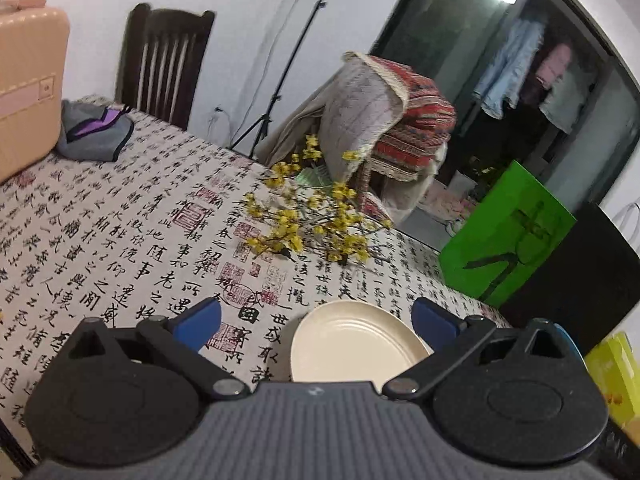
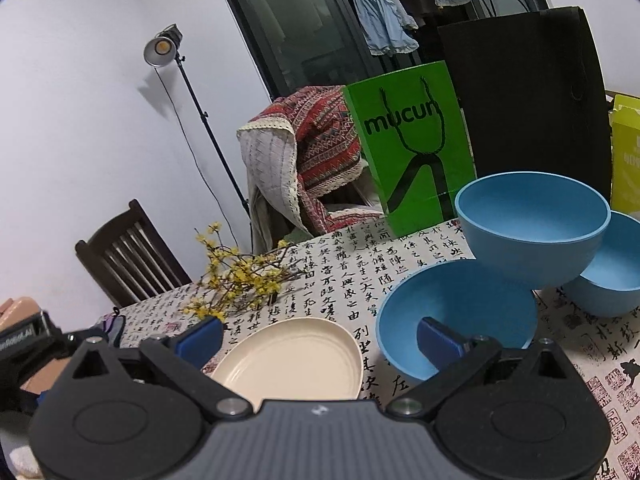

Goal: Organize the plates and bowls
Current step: 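Bring both open grippers down to the rim of the single cream plate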

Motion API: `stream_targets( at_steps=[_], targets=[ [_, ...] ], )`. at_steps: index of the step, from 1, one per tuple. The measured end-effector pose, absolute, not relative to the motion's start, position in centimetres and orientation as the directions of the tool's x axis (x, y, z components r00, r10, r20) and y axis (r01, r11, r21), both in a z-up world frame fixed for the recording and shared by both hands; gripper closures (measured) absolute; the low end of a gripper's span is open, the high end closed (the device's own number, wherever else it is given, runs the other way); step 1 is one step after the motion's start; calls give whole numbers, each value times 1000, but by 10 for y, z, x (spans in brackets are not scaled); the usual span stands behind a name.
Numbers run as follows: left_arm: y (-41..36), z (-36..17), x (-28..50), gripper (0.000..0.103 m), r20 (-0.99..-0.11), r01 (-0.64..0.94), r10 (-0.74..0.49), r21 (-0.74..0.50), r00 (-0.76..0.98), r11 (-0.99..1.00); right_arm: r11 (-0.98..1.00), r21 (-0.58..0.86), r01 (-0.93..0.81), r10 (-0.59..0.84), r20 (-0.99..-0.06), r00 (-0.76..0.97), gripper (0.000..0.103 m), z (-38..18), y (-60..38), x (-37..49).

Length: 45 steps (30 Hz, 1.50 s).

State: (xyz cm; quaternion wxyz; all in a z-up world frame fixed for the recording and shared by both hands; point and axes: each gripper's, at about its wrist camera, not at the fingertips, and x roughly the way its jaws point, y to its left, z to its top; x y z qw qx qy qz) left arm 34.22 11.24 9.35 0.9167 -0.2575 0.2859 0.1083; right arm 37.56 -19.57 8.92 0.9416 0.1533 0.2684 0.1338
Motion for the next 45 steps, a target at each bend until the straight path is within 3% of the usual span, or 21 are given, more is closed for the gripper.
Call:
stream_targets(
  at_steps=[5,10,21,41,45],
  targets=[
    [126,86,358,0,-572,-377,72,-436,817,817,931,333,-146,305,-494,814,0,85,-189,381],
    [128,73,371,0,-611,-367,77,-367,788,855,938,323,-128,287,-512,810,0,81,-182,386],
    [133,61,378,0,-646,-337,10,-385,764,859,955,278,-104,244,-537,807,0,77,-164,379],
    [136,51,384,0,-684,-352,-2,-378,730,857,956,285,-68,232,-597,768,1,64,-148,378],
    [137,52,383,0,-681,-353,-1,-381,732,855,958,279,-71,233,-609,758,8,60,-144,381]
  ],
)
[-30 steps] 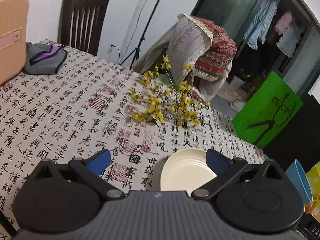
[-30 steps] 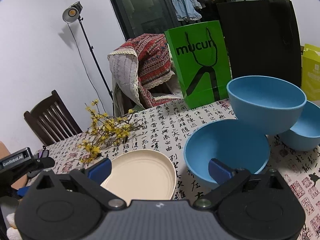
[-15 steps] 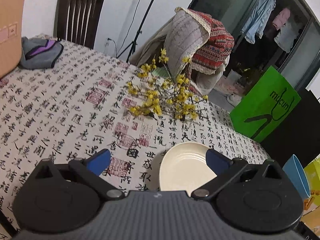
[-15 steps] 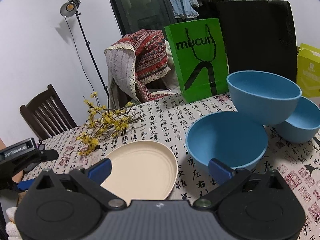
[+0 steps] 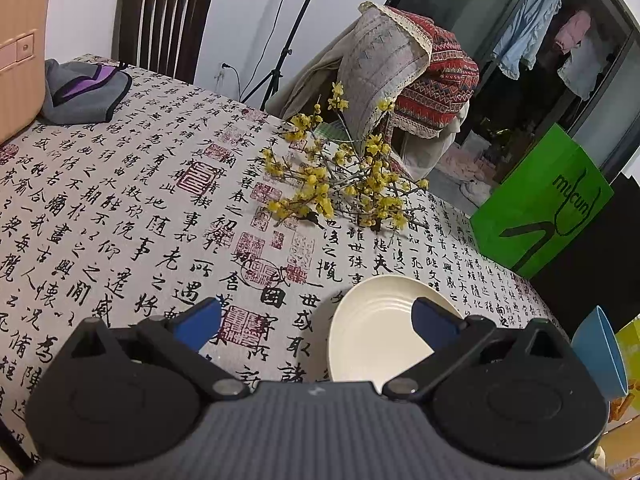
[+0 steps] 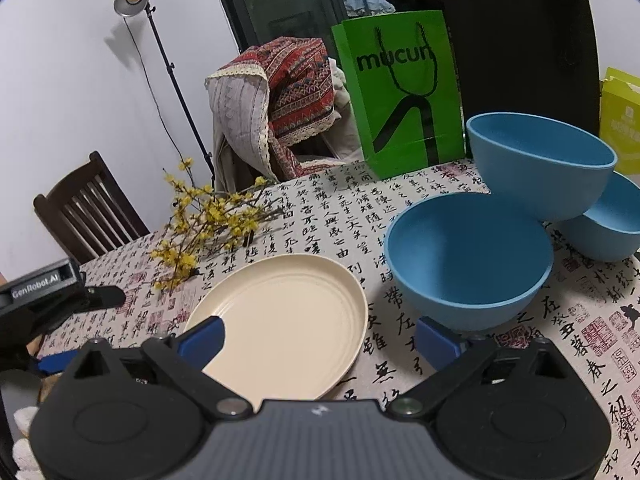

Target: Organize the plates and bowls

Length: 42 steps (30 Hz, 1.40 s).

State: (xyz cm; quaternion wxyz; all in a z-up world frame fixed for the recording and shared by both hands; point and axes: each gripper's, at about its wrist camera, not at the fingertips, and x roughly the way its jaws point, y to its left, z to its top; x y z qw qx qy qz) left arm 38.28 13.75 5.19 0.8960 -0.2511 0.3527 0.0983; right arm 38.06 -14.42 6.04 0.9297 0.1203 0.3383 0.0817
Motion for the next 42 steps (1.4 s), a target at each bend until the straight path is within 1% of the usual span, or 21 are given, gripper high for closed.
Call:
stream_targets(
  at_steps=[11,14,18,24,28,32,34,39,42],
  targets=[
    [135,53,383,0,-681,-343,-4,-374,732,861,956,287,-62,238,-632,737,11,51,-141,385],
    [135,51,385,0,-686,-342,-8,-373,728,862,954,293,-59,242,-640,730,15,48,-142,387],
    [134,45,388,0,-698,-353,-1,-362,716,863,956,288,-49,235,-657,717,22,41,-140,391],
    [129,37,395,0,-702,-331,-13,-353,712,875,958,287,-29,225,-680,697,28,33,-140,396],
    [122,28,401,0,-712,-312,-9,-320,702,895,956,292,-8,217,-693,687,33,28,-144,401],
    [119,19,406,0,-719,-299,-26,-322,695,899,956,293,4,212,-703,679,37,22,-144,405],
    [118,15,408,0,-716,-295,-27,-321,697,900,956,292,13,207,-711,672,41,19,-145,408],
    [116,7,411,0,-714,-289,-27,-317,699,903,960,277,26,193,-731,654,45,15,-144,418],
    [117,1,415,0,-731,-304,-23,-312,682,900,964,263,29,182,-738,650,47,13,-141,423]
  ],
)
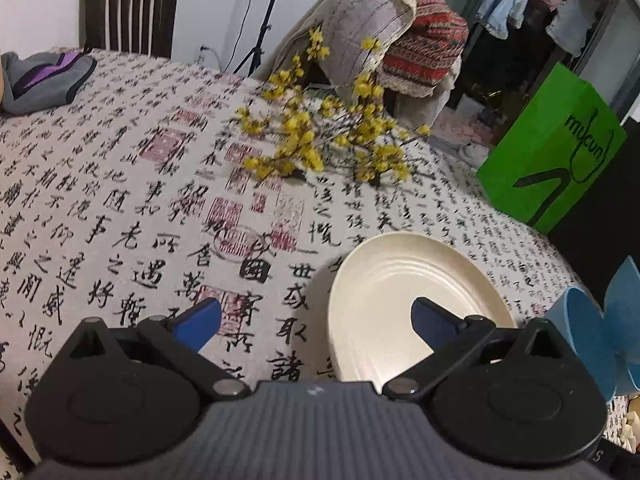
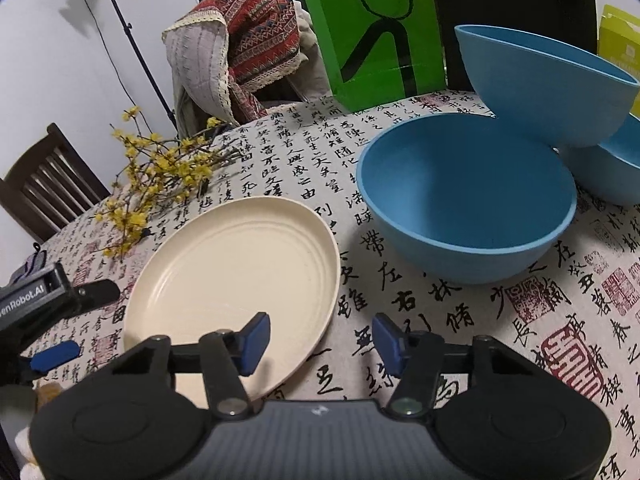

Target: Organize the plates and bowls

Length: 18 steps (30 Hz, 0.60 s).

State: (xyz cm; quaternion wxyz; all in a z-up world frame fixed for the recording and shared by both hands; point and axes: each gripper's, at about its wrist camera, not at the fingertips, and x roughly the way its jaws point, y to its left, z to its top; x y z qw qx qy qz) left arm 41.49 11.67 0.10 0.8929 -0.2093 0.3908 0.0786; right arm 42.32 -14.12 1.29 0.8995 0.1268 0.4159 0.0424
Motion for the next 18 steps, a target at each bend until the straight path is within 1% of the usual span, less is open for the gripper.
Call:
stream_targets(
  at_steps=[3,8,11,13,16,18],
  targets=[
    [116,-2,416,0,-732,-301,-22,-307,681,903,971,236,26,164,-745,646,49,11,-137,428],
    [112,-4,417,0,-726,-289,-16,-294,688,911,981,192,23,132,-753,645,50,8,-130,435],
    [110,-6,418,1,-730,-292,-7,-281,683,914,984,177,24,120,-755,645,54,6,-127,438],
    [109,-8,419,4,-735,-290,-10,-280,678,915,985,168,22,115,-759,641,58,4,-126,440],
    [109,-10,420,10,-739,-284,-23,-287,673,915,988,154,19,106,-760,641,59,3,-124,442],
    [109,-11,420,17,-737,-272,-40,-299,675,915,989,144,18,99,-761,641,59,3,-123,444]
  ],
)
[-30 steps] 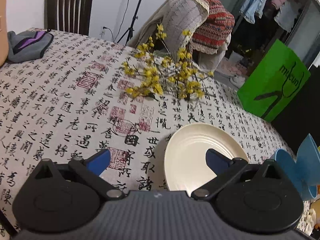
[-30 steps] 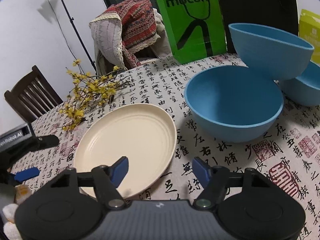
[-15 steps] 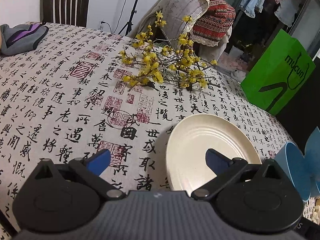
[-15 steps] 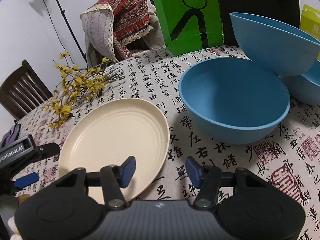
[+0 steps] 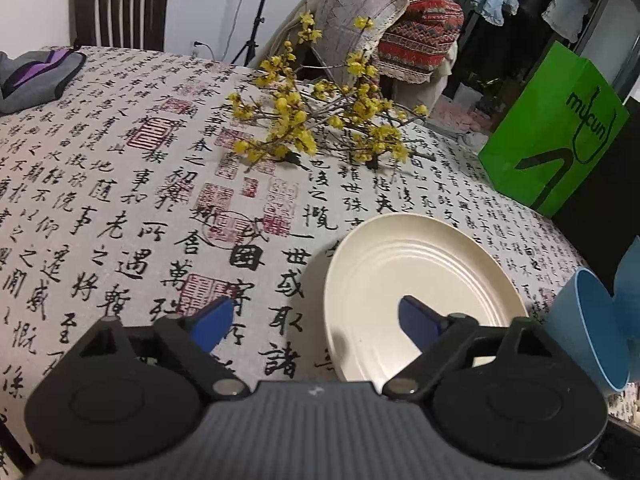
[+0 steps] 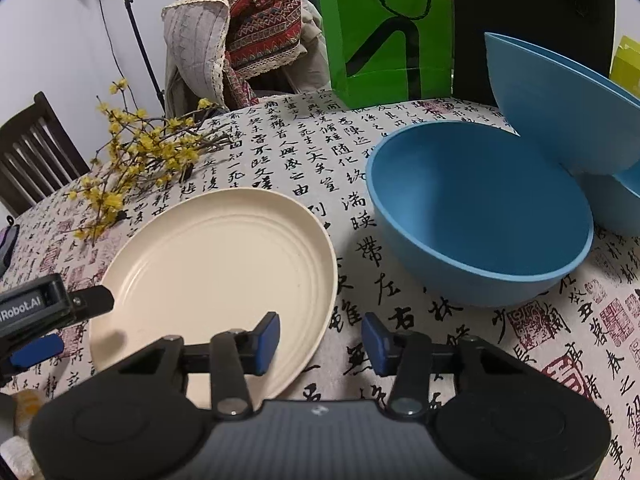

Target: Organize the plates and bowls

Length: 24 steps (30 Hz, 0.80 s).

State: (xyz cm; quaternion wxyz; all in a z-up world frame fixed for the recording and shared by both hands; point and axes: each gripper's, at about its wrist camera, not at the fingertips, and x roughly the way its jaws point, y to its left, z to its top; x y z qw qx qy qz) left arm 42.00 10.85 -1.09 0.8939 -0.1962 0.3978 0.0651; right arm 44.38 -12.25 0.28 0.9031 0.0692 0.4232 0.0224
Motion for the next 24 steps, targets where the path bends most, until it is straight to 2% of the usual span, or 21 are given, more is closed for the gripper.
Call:
stream_targets(
  at_steps=[7,10,17,20,24],
  targets=[
    [108,-17,423,36,-748,-261,-67,-312,660,913,989,145,14,104,-772,628,70,-4,-122,448],
    [108,-19,424,48,-752,-253,-82,-321,655,913,989,150,16,107,-772,627,74,-6,-124,450],
    [106,-22,426,70,-760,-242,-84,-308,644,920,986,165,3,126,-767,630,78,-8,-126,452],
    [104,-24,427,77,-758,-221,-104,-315,644,923,985,174,-16,145,-762,631,87,-8,-123,451],
    [100,-25,427,83,-759,-205,-112,-310,641,928,987,157,-31,141,-757,638,87,-7,-120,450]
  ],
)
